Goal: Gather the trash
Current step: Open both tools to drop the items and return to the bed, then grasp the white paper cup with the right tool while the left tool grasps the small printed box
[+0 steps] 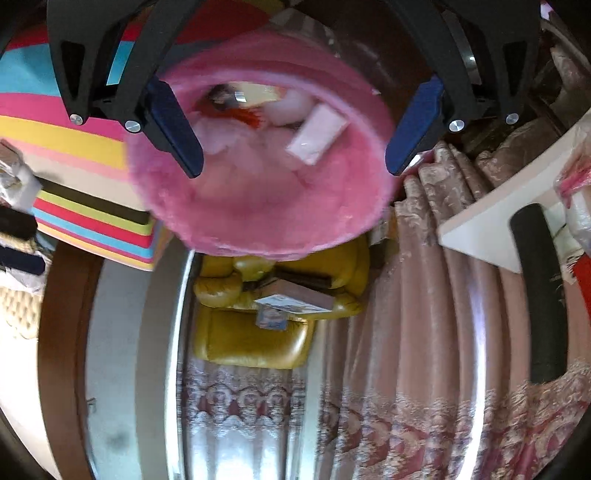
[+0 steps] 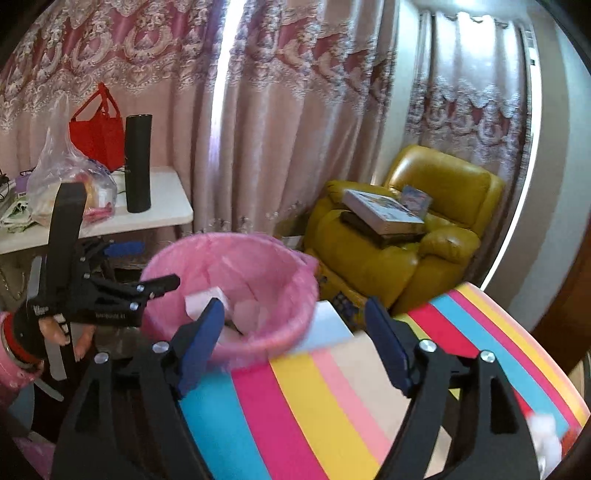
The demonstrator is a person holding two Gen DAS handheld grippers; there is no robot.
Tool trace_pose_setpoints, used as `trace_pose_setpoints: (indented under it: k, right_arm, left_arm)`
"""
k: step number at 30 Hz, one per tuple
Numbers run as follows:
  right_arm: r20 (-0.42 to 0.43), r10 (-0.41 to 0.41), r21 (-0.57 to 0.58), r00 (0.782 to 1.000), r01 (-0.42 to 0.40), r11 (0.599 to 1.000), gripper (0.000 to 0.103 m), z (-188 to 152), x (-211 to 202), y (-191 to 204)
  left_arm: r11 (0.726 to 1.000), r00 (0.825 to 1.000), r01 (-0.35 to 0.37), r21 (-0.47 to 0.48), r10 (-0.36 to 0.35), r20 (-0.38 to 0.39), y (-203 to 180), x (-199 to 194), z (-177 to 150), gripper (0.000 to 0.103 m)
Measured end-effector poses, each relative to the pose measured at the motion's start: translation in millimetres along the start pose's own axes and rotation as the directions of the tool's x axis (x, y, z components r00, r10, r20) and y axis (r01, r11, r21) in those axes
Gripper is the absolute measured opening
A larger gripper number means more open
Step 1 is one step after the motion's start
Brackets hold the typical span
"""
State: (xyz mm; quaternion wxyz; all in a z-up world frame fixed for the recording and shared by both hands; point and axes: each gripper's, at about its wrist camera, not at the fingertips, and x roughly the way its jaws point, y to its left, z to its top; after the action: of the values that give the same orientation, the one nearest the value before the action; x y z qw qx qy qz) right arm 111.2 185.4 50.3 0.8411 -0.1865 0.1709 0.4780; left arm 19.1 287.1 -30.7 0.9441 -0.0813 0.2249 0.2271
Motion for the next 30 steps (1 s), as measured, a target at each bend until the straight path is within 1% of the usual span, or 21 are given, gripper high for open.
trace_pose_setpoints:
  k: [3, 4, 6, 8, 11, 13, 15, 16, 18, 19, 22, 23, 24, 25, 26, 28, 30]
  right_arm:
    - [-0.009, -0.058, 0.023, 0.998, 0.059, 0.998, 0.079, -23.8, -26.3, -12.9]
    - [-0.014, -0.079, 0.04, 0.997, 0.079, 0.996, 0.079, -32.3, -35.7, -20.2]
    - [-0.022, -0.127, 0.082, 0.992, 0.129, 0.988, 0.079, -50.0, -55.3, -38.8]
    - [-0.032, -0.174, 0.117, 0.984, 0.176, 0.977, 0.079, -63.3, -69.9, -56.0]
    - [-0.054, -0.266, 0.198, 0.962, 0.271, 0.942, 0.079, -88.5, -98.8, -93.5]
    - [-0.072, -0.312, 0.256, 0.947, 0.32, 0.912, 0.079, -104.7, -114.6, -116.8]
    - [-0.093, -0.366, 0.301, 0.926, 0.377, 0.876, 0.079, -121.4, -130.0, -138.5]
    - [-0.112, -0.395, 0.324, 0.912, 0.409, 0.853, 0.079, -132.1, -139.5, -151.8]
    - [-0.133, -0.428, 0.343, 0.894, 0.447, 0.826, 0.079, -144.1, -149.9, -166.3]
    - [-0.149, -0.453, 0.349, 0.879, 0.476, 0.807, 0.079, -152.5, -157.2, -175.9]
    - [-0.185, -0.481, 0.377, 0.857, 0.514, 0.77, 0.079, -170.4, -168.2, -193.2]
    - [-0.196, -0.483, 0.395, 0.853, 0.52, 0.757, 0.079, -177.7, -171.6, -199.2]
    - [-0.204, -0.482, 0.407, 0.852, 0.521, 0.75, 0.079, -183.9, -173.4, -202.2]
    - [-0.218, -0.478, 0.419, 0.851, 0.524, 0.742, 0.079, -189.9, -173.7, -206.3]
    - [-0.233, -0.476, 0.424, 0.848, 0.53, 0.735, 0.079, -194.9, -172.4, -209.3]
    - [-0.25, -0.472, 0.424, 0.846, 0.534, 0.732, 0.079, -201.5, -169.0, -212.9]
    - [-0.255, -0.464, 0.42, 0.849, 0.529, 0.737, 0.079, -200.0, -162.3, -212.6]
  left_arm:
    - [0.996, 0.997, 0.082, 0.037, -0.081, -0.013, -37.0, -1.0, 0.4, 0.093]
    - [0.991, 0.992, 0.122, 0.062, -0.121, -0.02, -58.0, -1.1, 0.2, 0.093]
    - [0.982, 0.987, 0.163, 0.092, -0.162, -0.025, -85.0, -1.6, -0.2, 0.093]
    - [0.967, 0.974, 0.226, 0.12, -0.222, -0.039, -119.5, -1.4, -0.7, 0.093]
    - [0.939, 0.951, 0.31, 0.149, -0.303, -0.069, -166.5, -0.2, -4.2, 0.094]
    - [0.921, 0.937, 0.348, 0.178, -0.338, -0.082, -197.0, 1.1, -7.8, 0.094]
    - [0.905, 0.928, 0.372, 0.206, -0.36, -0.094, -224.2, 3.2, -9.7, 0.094]
    - [0.893, 0.918, 0.396, 0.213, -0.382, -0.107, -240.6, 4.8, -9.9, 0.094]
    - [0.88, 0.906, 0.423, 0.217, -0.404, -0.127, -255.9, 7.2, -11.7, 0.094]
    - [0.874, 0.901, 0.433, 0.222, -0.412, -0.136, -266.6, 9.4, -12.1, 0.094]
    - [0.869, 0.897, 0.439, 0.227, -0.412, -0.16, -284.4, 15.4, -19.4, 0.094]
    - [0.869, 0.896, 0.441, 0.224, -0.41, -0.171, -288.1, 18.9, -22.2, 0.094]
    - [0.871, 0.897, 0.437, 0.225, -0.404, -0.178, -288.3, 21.9, -24.3, 0.094]
    - [0.876, 0.903, 0.423, 0.231, -0.386, -0.189, -290.7, 25.4, -26.7, 0.094]
    - [0.876, 0.902, 0.425, 0.228, -0.387, -0.19, -291.7, 26.2, -26.0, 0.094]
    - [0.875, 0.898, 0.434, 0.216, -0.4, -0.185, -287.8, 26.2, -24.8, 0.094]
    - [0.871, 0.892, 0.443, 0.214, -0.405, -0.199, -285.6, 27.4, -26.2, 0.094]
